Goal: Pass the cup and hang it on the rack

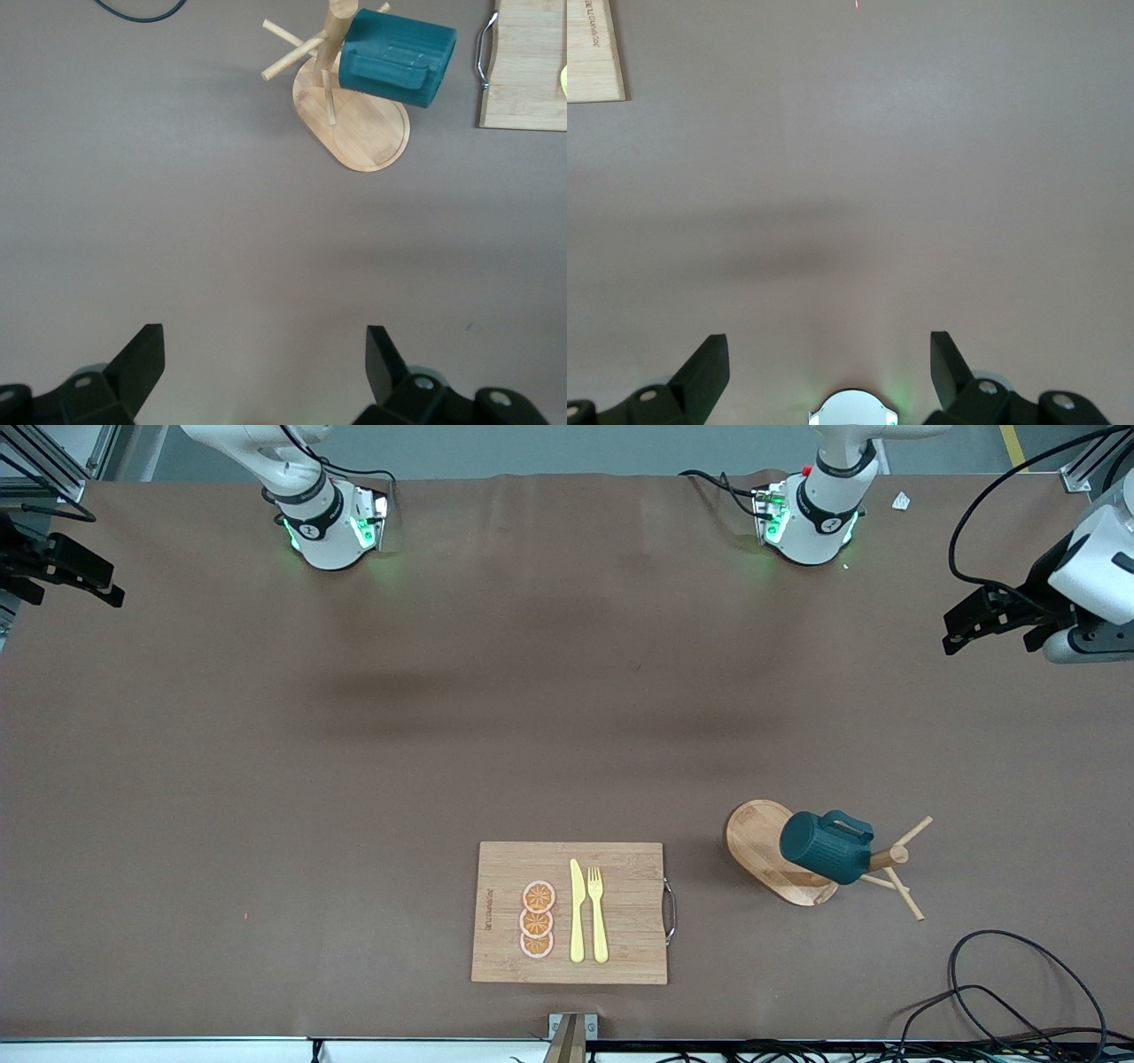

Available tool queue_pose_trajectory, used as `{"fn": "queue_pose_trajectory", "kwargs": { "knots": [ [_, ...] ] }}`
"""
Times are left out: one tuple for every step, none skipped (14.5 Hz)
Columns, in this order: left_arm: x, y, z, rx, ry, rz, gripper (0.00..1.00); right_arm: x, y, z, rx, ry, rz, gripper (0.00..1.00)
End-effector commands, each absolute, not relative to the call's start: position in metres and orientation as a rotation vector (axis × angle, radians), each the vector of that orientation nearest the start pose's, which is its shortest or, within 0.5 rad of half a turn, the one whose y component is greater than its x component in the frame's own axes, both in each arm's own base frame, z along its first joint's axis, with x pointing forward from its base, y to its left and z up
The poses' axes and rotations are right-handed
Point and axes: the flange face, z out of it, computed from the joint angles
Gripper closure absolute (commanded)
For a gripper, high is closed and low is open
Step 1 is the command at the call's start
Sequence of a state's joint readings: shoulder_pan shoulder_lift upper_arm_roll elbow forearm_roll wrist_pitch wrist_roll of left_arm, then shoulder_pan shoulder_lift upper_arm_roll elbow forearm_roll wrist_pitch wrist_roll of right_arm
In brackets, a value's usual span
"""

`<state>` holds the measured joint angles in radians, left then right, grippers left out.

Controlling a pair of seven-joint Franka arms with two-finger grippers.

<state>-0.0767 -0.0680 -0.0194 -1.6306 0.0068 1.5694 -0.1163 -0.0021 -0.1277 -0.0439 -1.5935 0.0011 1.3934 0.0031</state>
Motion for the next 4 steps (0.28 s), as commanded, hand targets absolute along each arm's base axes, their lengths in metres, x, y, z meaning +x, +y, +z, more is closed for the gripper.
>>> {"fn": "queue_pose_trajectory", "kwargs": {
  "knots": [
    [0.5253, -0.0558, 0.6373, -3.130, -0.012, -0.048, 0.00, 0.4882, -0.0241, 0.6661, -3.113, 0.081, 0.112, 0.00],
    [0.5248, -0.0592, 0.6372, -3.130, 0.000, -0.046, 0.00, 0.4888, -0.0241, 0.6653, -3.113, 0.081, 0.114, 0.00],
    [0.5254, -0.0597, 0.6372, -3.133, -0.005, -0.047, 0.00, 0.4883, -0.0241, 0.6661, -3.113, 0.081, 0.112, 0.00],
    [0.5259, -0.0596, 0.6386, -3.131, -0.003, -0.052, 0.00, 0.4888, -0.0241, 0.6653, -3.113, 0.081, 0.114, 0.00]
  ]
}}
